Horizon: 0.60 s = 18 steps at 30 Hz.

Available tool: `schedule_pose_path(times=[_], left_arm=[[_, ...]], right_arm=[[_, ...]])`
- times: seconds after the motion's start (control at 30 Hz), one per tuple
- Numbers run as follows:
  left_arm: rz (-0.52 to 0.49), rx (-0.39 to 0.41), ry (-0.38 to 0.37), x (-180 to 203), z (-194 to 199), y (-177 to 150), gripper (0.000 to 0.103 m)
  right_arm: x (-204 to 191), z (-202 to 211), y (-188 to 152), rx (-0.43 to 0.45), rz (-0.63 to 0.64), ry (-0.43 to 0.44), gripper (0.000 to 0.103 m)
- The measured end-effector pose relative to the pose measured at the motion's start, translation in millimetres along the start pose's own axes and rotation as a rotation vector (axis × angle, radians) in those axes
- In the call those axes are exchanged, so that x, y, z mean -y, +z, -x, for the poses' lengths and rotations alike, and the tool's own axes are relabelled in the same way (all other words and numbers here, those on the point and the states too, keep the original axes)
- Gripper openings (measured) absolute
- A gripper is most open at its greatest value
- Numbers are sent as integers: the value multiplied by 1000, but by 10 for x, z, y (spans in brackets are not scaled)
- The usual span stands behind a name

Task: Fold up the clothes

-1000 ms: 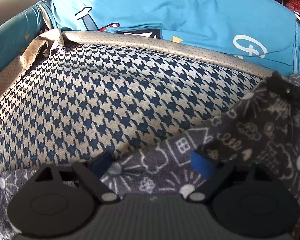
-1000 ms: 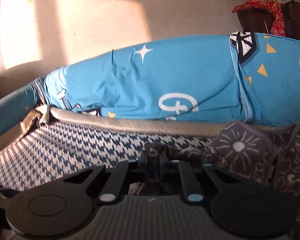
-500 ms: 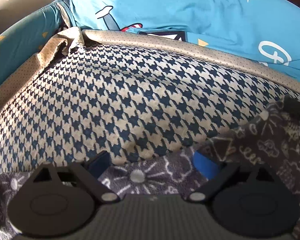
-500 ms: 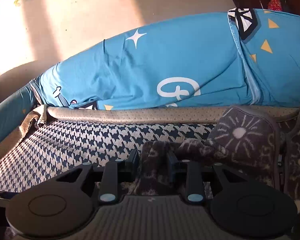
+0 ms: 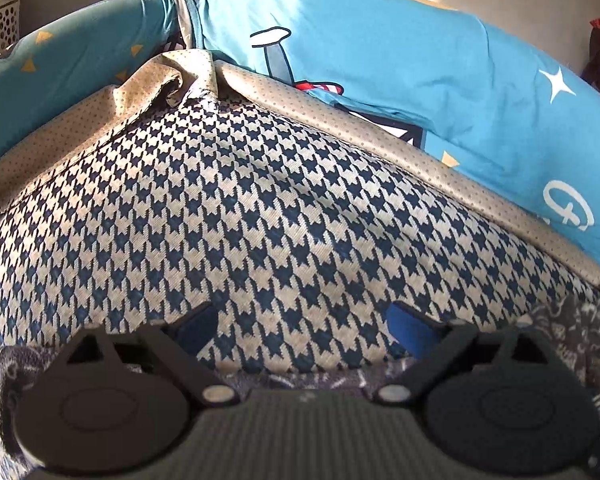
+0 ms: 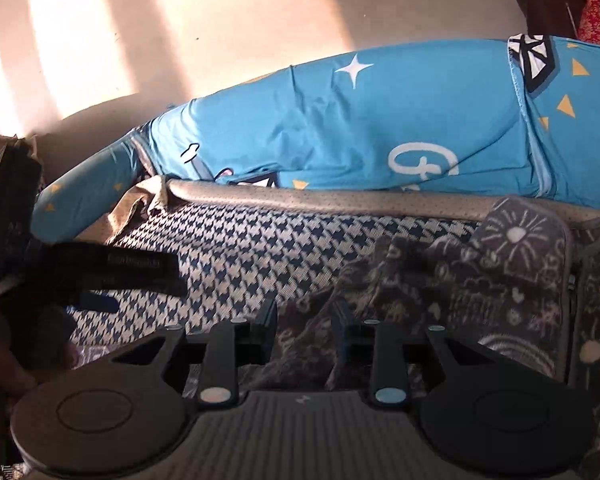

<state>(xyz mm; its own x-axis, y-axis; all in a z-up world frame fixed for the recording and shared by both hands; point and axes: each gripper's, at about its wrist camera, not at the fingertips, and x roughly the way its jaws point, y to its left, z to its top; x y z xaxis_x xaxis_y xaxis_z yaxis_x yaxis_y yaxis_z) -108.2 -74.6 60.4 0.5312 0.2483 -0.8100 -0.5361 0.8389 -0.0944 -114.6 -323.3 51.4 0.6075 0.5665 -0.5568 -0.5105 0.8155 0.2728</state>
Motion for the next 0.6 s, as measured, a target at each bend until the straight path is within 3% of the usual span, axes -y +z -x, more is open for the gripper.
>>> schedule_pose_path(times=[0.17, 0.4, 0.6], left_arm=[[24, 2, -20, -39, 59, 42, 96], [16, 10, -37, -12, 118, 37, 96], [16, 6, -40, -18, 106, 55, 96]], right_arm=[[-204, 122, -256, -68, 59, 36, 31], [-461, 76, -563, -131, 222, 0, 31], [-535, 138, -551, -104, 267, 52, 36]])
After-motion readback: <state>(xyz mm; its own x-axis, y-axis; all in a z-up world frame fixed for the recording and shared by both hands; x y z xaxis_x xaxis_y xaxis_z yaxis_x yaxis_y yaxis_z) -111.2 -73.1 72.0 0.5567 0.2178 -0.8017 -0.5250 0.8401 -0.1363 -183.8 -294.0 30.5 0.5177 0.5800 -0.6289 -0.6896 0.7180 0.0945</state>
